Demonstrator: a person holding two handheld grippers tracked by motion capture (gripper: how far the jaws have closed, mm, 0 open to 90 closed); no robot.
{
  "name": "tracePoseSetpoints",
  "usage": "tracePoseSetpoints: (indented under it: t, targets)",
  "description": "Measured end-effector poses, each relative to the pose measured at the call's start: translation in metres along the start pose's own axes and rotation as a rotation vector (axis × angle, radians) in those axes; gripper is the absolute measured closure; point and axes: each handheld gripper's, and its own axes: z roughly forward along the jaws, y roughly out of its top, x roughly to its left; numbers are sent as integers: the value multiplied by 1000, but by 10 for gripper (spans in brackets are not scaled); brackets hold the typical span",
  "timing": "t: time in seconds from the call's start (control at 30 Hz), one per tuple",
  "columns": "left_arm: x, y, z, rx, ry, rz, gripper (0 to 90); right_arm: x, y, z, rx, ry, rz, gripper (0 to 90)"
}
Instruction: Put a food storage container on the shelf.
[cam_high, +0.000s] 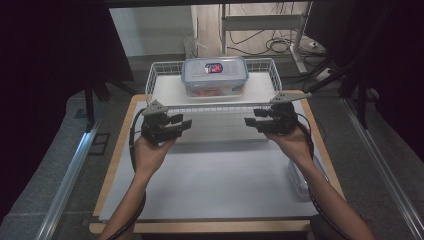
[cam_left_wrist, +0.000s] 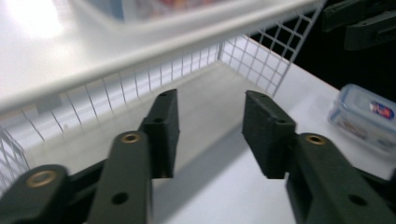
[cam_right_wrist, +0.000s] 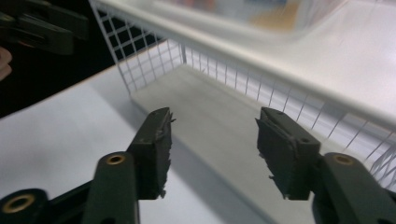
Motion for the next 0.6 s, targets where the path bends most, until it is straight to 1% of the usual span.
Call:
tracePoseSetpoints:
  t: [0.1, 0.17, 0.23, 0.33, 0.37, 0.43, 0.47, 0.53, 0.6]
  targets:
    - [-7, -15, -6, 8, 32, 36, 458, 5, -14, 1, 24, 7, -10, 390]
    - [-12, -24, -11, 12, 47, 66, 394, 8, -22, 1, 36, 16, -15, 357]
    - [-16, -32, -16, 11, 69, 89, 373, 12, -31, 0, 44, 15, -23, 329]
    - [-21, -44, -21, 9, 68, 85, 325, 17, -42, -2, 46, 11, -34, 284]
    - [-22, -47, -22, 14, 63, 84, 309, 18, -46, -3, 46, 7, -37, 267]
    - [-27, -56, -23, 3, 48, 84, 283, 21, -53, -3, 51, -2, -45, 239]
    - [-30, -60, -24, -2, 36, 99, 274, 22, -56, -3, 61, -2, -54, 222]
    - [-37, -68, -24, -13, 37, 112, 251, 26, -62, -5, 64, -18, -66, 202]
    - [-41, -74, -24, 3, 35, 118, 212, 28, -69, -6, 65, -17, -68, 175]
